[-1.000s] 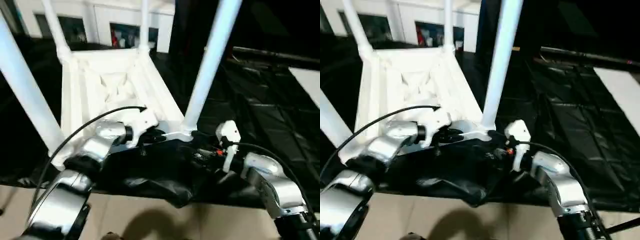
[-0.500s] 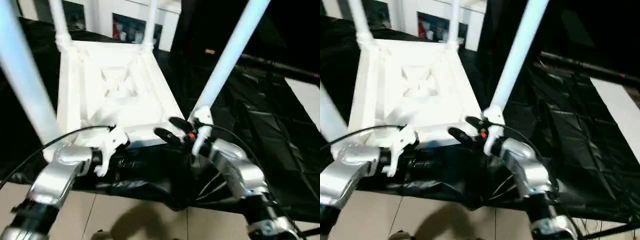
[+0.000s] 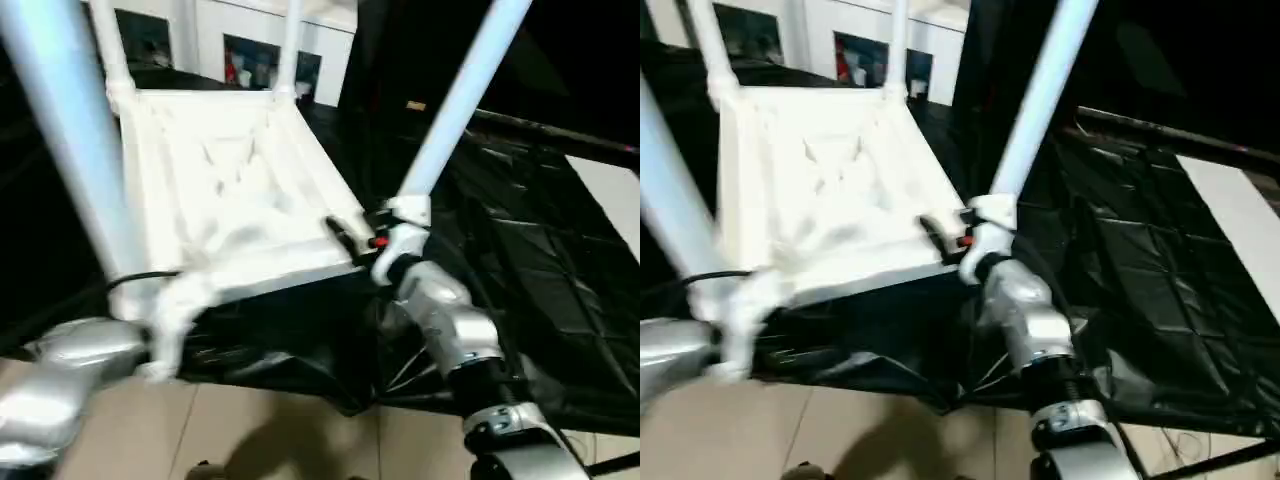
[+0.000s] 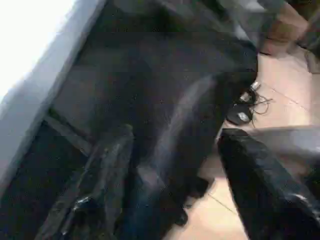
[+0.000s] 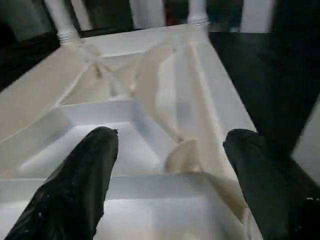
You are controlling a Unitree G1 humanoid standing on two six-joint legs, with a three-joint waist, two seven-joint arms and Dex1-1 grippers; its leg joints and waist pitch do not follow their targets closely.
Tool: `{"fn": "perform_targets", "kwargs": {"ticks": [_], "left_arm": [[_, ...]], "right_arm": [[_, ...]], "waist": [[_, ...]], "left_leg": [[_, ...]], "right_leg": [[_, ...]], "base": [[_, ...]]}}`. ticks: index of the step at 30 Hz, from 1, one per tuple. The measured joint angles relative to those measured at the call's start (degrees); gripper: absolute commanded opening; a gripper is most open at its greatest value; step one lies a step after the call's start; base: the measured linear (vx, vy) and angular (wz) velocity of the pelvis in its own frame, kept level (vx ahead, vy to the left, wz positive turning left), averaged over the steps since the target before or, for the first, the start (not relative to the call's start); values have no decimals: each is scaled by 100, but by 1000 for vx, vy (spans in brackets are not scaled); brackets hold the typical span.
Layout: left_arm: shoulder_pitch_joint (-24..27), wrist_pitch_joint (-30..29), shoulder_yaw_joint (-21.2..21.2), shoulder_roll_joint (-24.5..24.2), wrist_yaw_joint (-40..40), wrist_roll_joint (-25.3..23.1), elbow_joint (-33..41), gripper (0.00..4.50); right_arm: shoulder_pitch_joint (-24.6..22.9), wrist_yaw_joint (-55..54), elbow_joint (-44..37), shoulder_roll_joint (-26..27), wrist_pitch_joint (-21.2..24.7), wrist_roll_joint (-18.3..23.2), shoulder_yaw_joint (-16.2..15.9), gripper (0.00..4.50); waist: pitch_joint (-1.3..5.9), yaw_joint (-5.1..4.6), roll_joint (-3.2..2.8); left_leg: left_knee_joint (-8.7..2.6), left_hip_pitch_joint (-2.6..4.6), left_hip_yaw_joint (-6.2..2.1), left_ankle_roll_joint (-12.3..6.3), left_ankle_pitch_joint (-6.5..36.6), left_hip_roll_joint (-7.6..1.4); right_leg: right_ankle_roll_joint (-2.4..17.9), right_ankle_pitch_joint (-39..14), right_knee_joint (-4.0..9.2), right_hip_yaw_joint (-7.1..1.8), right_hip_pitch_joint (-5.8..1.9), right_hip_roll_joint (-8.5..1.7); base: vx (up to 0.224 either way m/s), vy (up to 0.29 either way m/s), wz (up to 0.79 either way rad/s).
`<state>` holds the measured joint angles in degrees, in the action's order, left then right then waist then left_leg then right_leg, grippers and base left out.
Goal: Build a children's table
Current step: Rotate leg to tighten, then rotate table base
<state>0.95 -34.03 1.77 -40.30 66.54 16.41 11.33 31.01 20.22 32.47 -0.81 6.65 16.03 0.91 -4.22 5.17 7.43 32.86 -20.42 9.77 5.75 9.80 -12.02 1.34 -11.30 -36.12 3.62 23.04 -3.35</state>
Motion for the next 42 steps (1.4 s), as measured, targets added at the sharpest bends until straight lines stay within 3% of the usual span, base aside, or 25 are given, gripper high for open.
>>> {"fn": "perform_targets", "kwargs": {"ticks": [6, 12, 17, 19, 21, 23, 31, 35, 42], "left_arm": [[596, -110, 601, -682, 550, 247, 80, 383], [905, -81, 1331, -825, 649, 627, 69, 431], [281, 164, 1941, -614, 259, 860, -357, 443], [-241, 226, 2051, -336, 75, 1107, -488, 443], [-442, 253, 2004, -299, 69, 1271, -485, 443], [-538, 252, 1887, -275, 75, 1304, -491, 443], [-1191, 320, 1378, 28, 23, 1126, -886, 443], [-1589, 300, 1030, 444, -105, 1209, -930, 443], [-2304, 273, 268, 1294, -307, 1289, -938, 443]], "right_arm": [[101, -331, 401, -134, -249, -22, 217, 377], [243, -454, 646, -222, -368, -104, 337, 377], [226, -213, 644, -266, -385, -122, 282, 377], [-31, 262, 300, -549, -61, -282, -104, 377], [-258, 544, 125, -671, 187, -509, -499, 377], [-451, 582, 121, -756, 314, -653, -626, 377], [-743, 654, -259, -1124, 673, -803, -737, 377], [-709, 517, -128, -1053, 657, -956, -777, 377], [-237, 340, 565, -574, 391, -1013, -796, 377]], "waist": [[1, 1, -40], [11, -22, -31], [24, -20, -11], [29, 4, -5], [32, -18, -6], [27, -24, -17], [25, -18, -47], [39, -15, -59], [51, -6, -101]], "left_leg": [[1, 1, -3, 0, 0, 3], [2, 4, -2, 0, 0, 2], [5, 5, -2, 0, 0, 2], [14, 6, 0, -1, 0, 2], [24, 12, -4, -1, 0, 2], [28, 12, -2, -2, 0, 3], [26, 18, -3, -1, 0, -1], [37, 18, -5, -1, 0, 0], [55, 9, -4, -1, 0, -1]], "right_leg": [[-1, -1, -3, -7, -3, 3], [0, 0, -4, -10, -2, 7], [4, 3, -7, -10, -6, 7], [1, 0, -5, -10, -25, 7], [2, 0, -5, -13, -34, 7], [1, 0, -4, -20, -32, 7], [4, 3, -14, -15, -31, 14], [8, 10, -15, -16, -36, 12], [10, 13, -31, -16, -31, 8]], "base": [[0, 0, 0], [0, 0, 0], [0, 0, 0], [0, 0, 0], [0, 0, 0], [0, 0, 0], [0, 0, 0], [0, 0, 0], [0, 0, 0]]}}
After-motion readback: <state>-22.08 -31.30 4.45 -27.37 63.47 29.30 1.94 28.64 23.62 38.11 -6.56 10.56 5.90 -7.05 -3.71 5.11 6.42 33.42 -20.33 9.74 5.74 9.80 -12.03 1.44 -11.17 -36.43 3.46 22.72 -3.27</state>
